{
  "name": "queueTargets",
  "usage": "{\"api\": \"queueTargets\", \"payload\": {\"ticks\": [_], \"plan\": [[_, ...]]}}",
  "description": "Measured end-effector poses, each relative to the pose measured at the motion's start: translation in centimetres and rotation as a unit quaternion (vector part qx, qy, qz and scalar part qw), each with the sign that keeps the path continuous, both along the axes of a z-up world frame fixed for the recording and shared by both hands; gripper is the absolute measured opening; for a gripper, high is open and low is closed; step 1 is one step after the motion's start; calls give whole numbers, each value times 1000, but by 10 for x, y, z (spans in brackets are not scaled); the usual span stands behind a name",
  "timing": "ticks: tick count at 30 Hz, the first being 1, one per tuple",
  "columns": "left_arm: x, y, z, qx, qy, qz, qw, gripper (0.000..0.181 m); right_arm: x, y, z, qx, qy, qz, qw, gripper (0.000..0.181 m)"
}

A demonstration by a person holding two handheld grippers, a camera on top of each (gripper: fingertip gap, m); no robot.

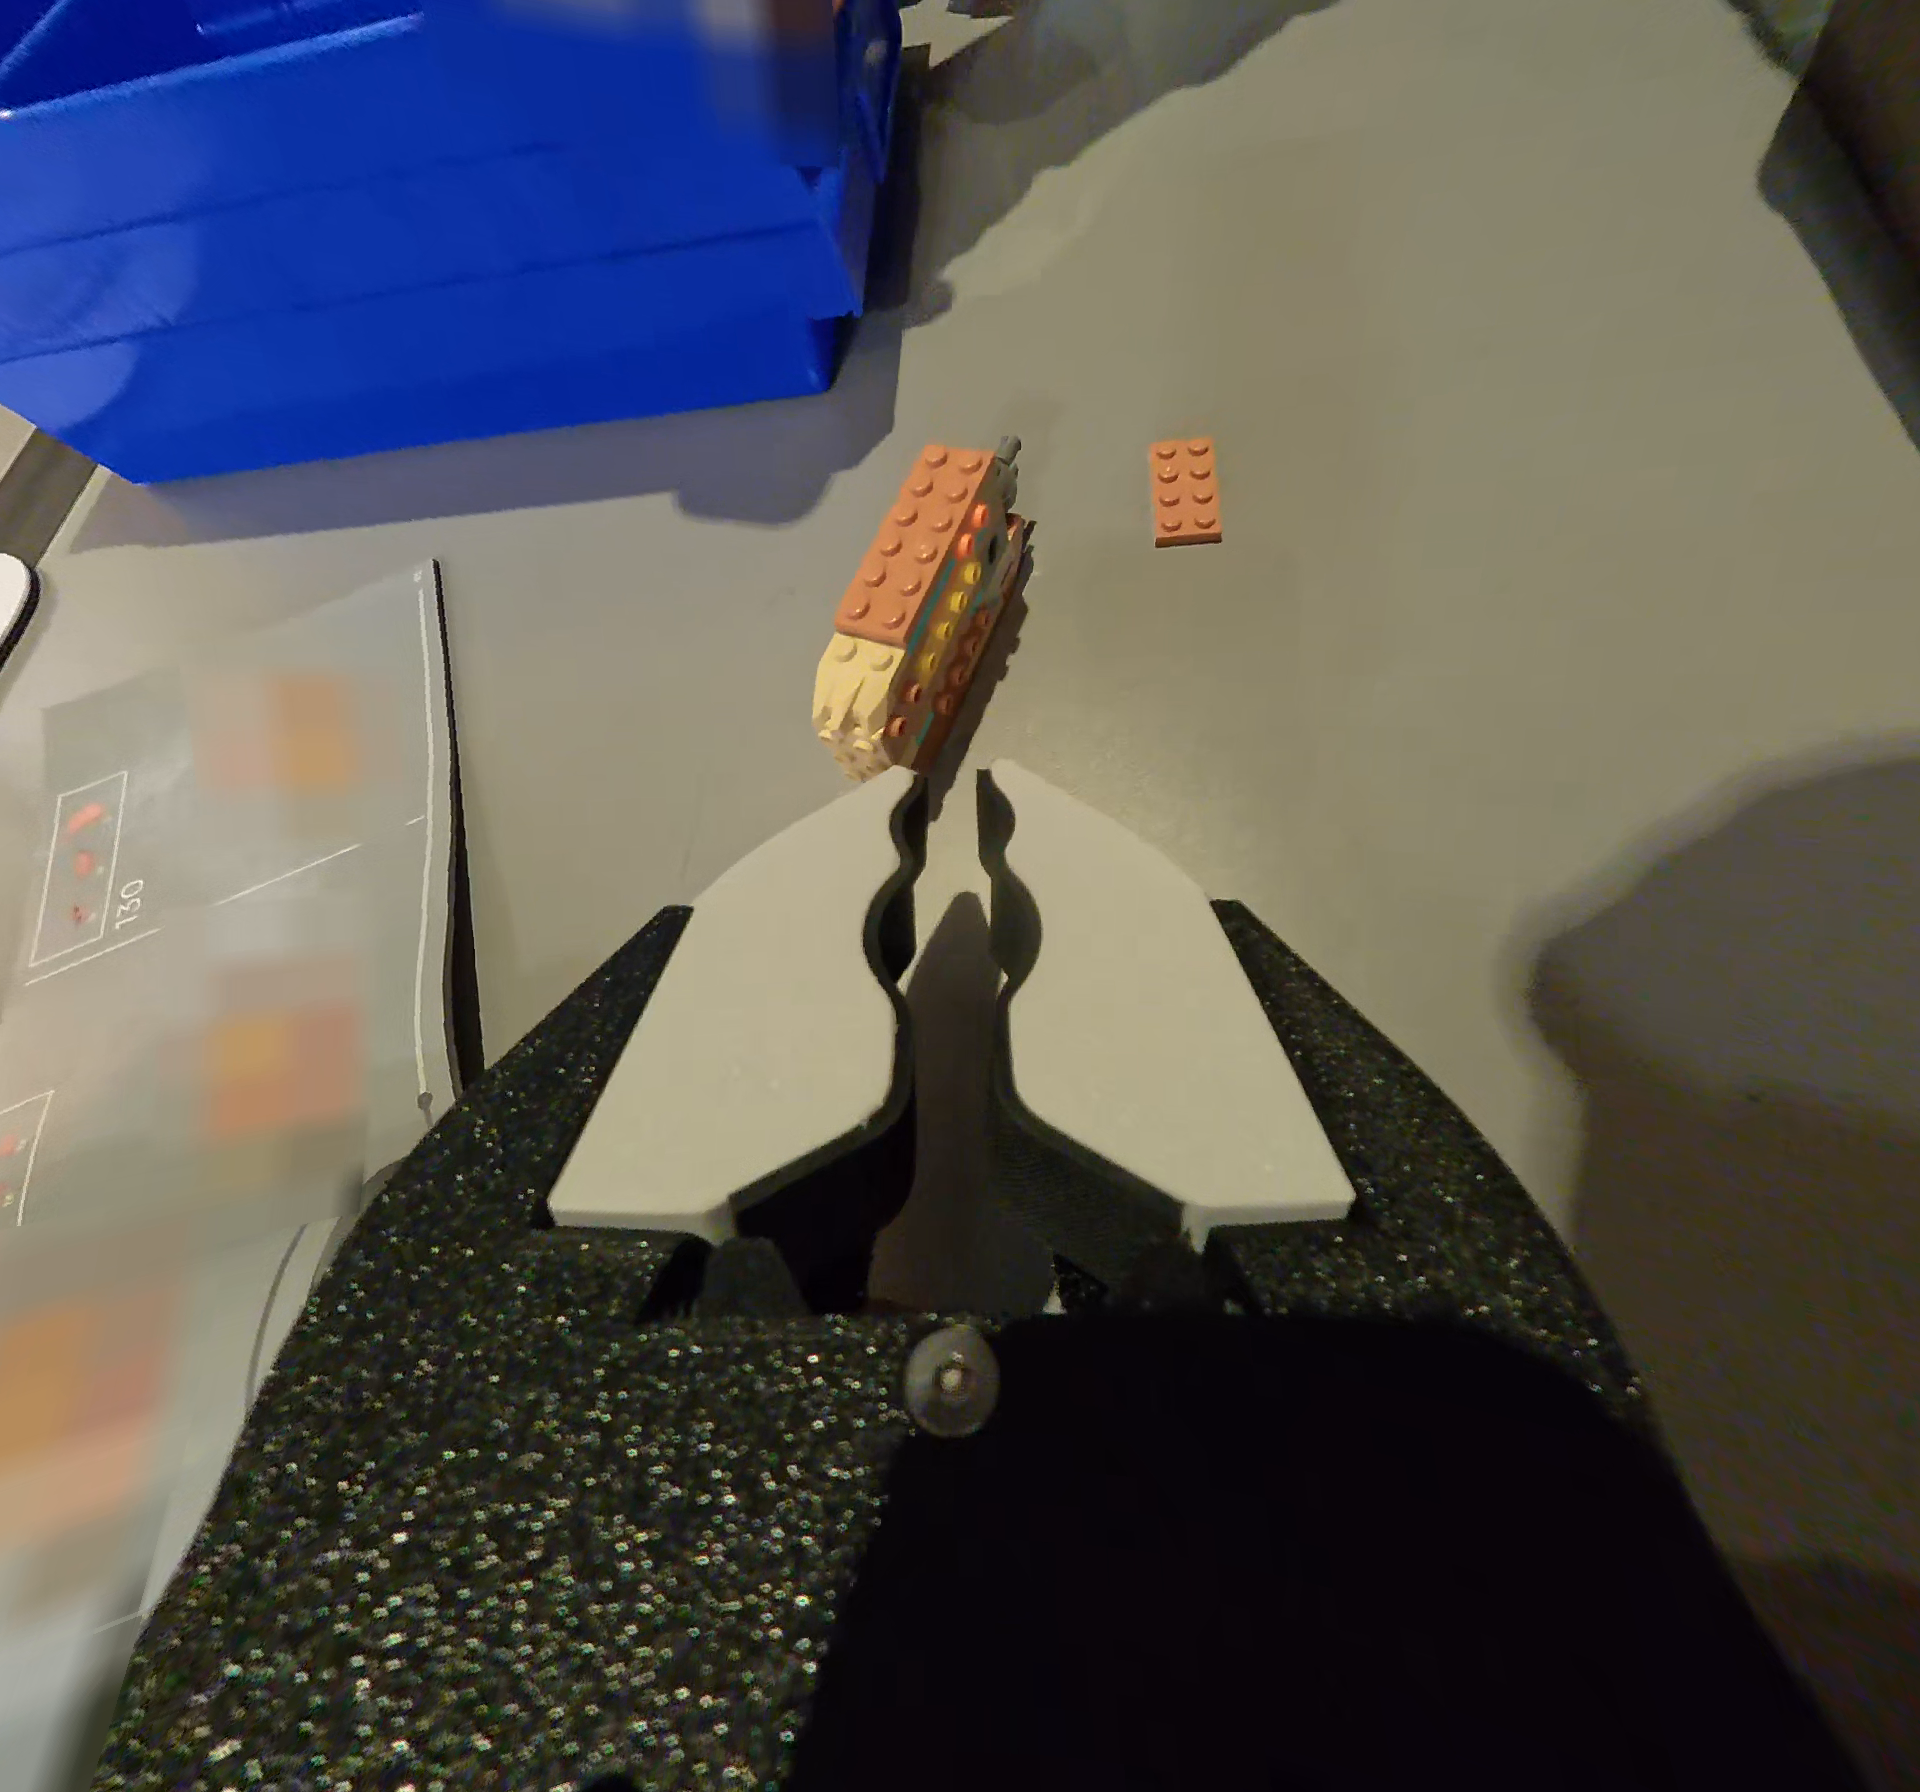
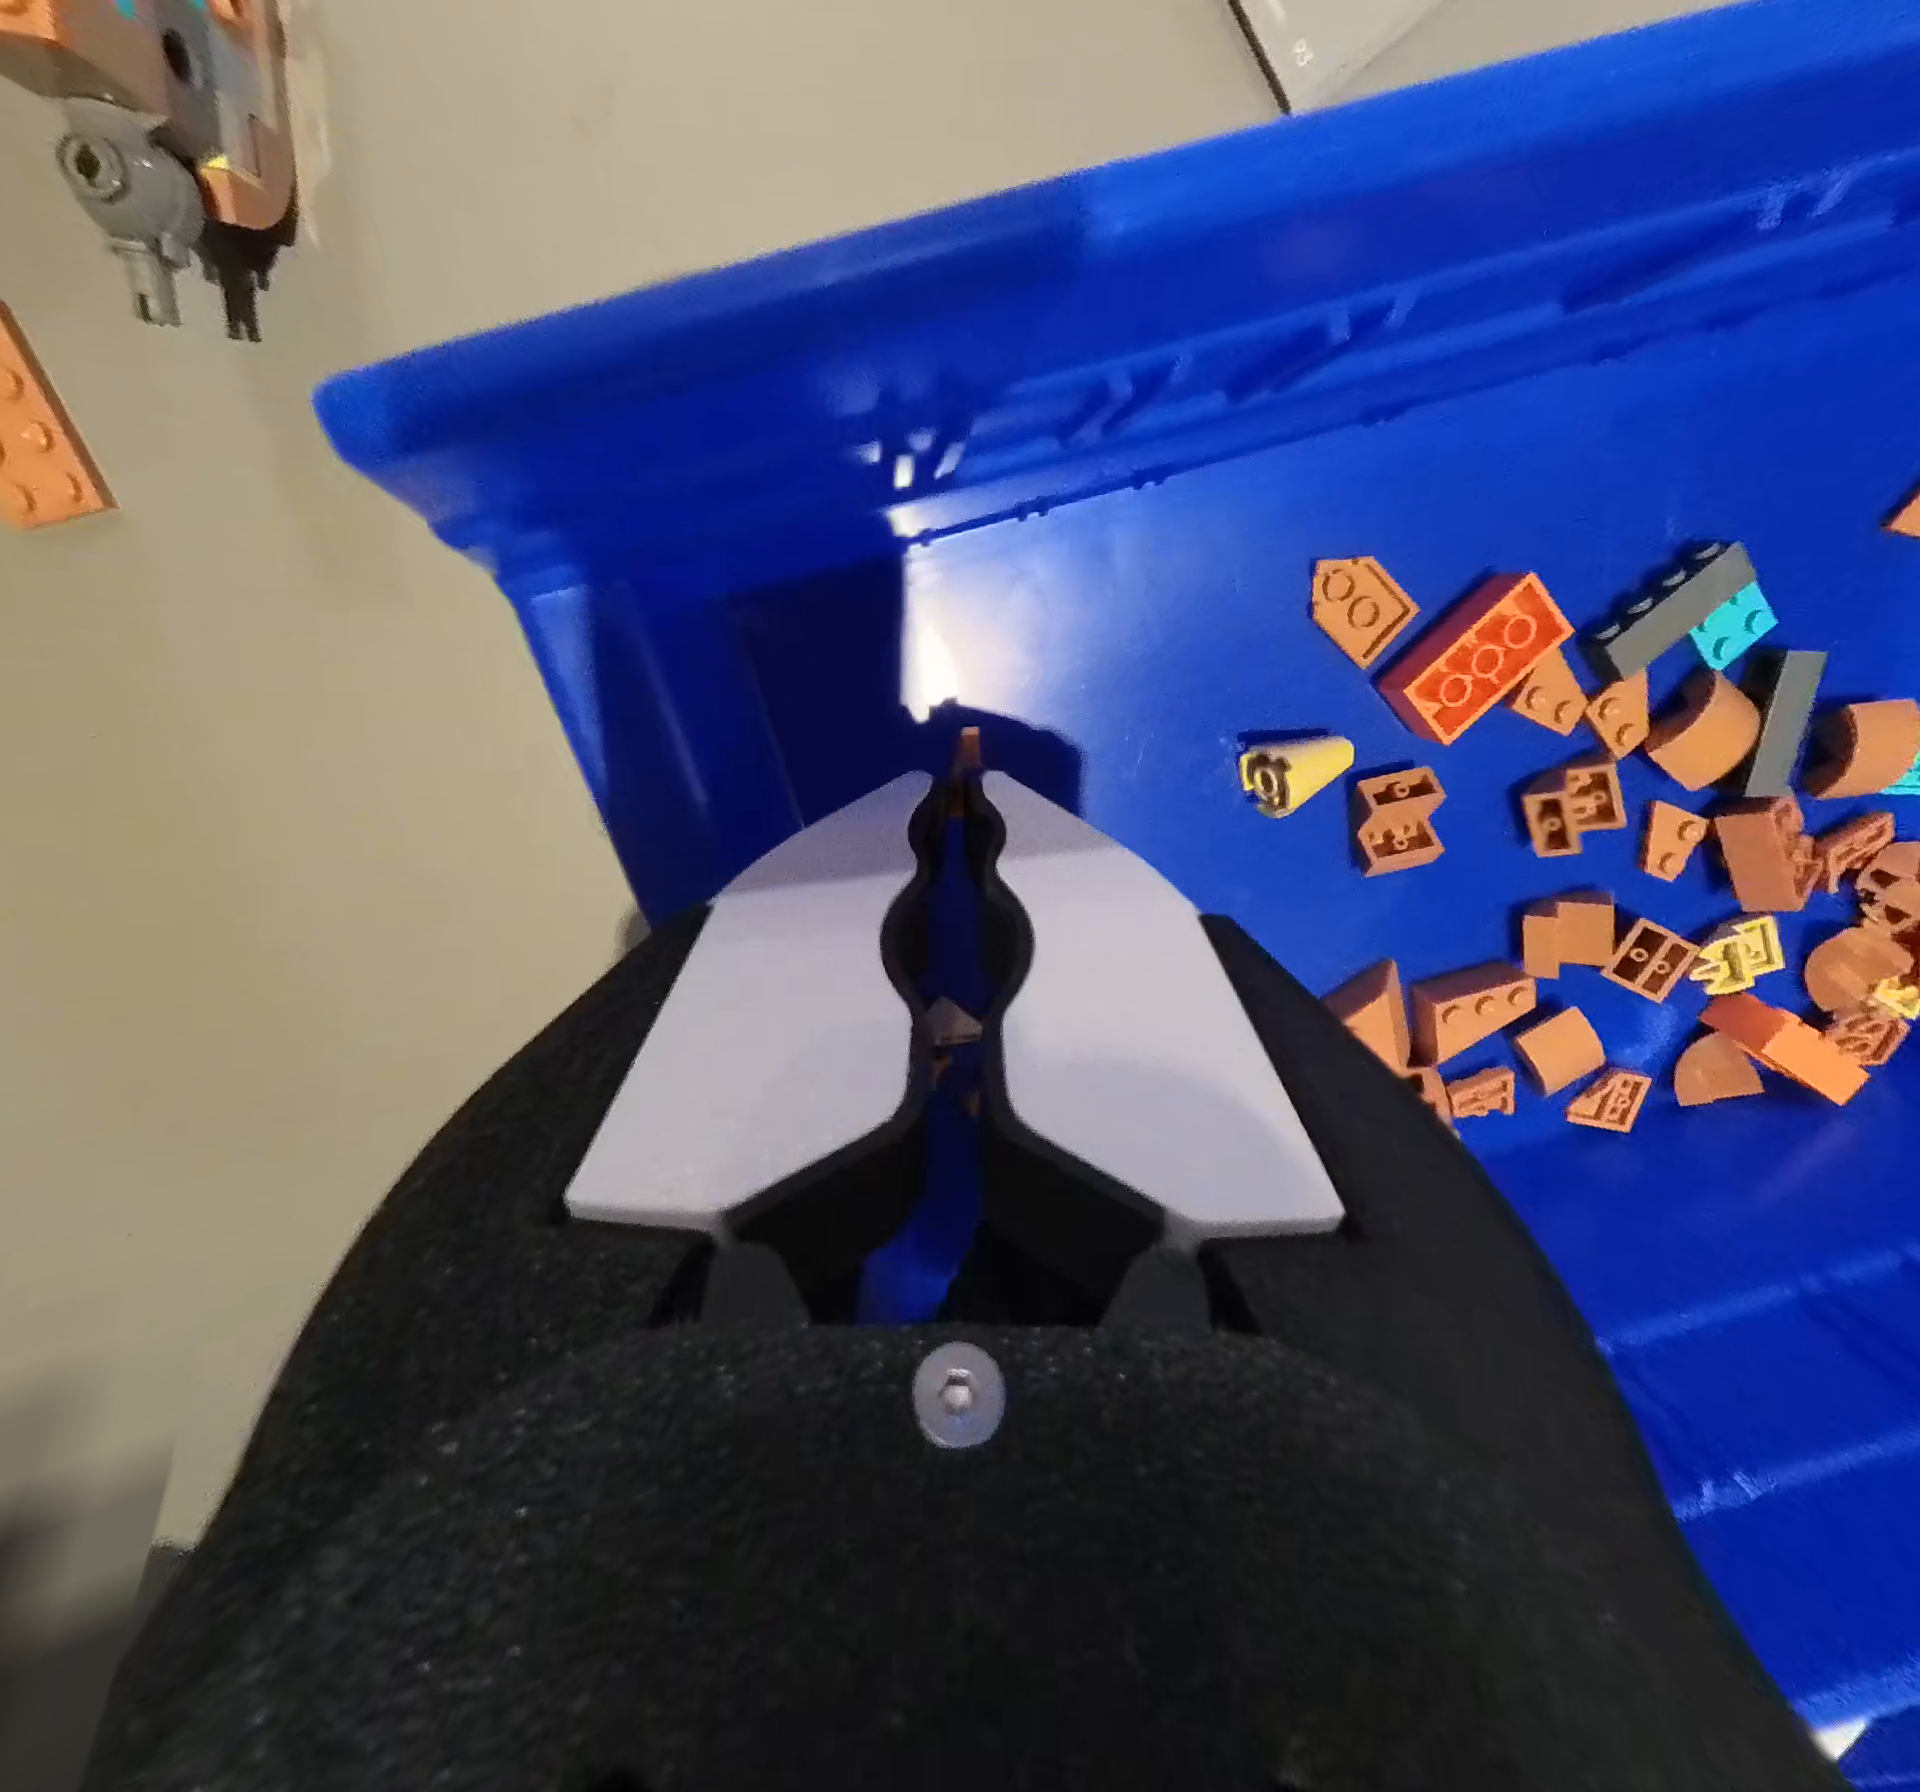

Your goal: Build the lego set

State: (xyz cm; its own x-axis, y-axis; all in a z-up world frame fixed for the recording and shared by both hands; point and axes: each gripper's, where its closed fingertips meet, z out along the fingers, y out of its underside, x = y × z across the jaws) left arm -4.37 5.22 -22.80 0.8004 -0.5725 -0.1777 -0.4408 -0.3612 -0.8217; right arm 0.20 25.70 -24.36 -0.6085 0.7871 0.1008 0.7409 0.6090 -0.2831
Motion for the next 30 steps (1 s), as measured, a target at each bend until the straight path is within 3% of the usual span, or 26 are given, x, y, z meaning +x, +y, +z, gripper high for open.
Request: {"api": "queueTargets", "payload": {"ticks": [21, 30], "plan": [[2, 0, -1, -2, -4, -4, 1000, 9, -4, 4, 5, -4, 27, 12, 1000, 9], [1, 1, -2, -3, -9, -3, 1000, 9, -6, 41, 68, 37, 91, 12, 995, 9]]}}
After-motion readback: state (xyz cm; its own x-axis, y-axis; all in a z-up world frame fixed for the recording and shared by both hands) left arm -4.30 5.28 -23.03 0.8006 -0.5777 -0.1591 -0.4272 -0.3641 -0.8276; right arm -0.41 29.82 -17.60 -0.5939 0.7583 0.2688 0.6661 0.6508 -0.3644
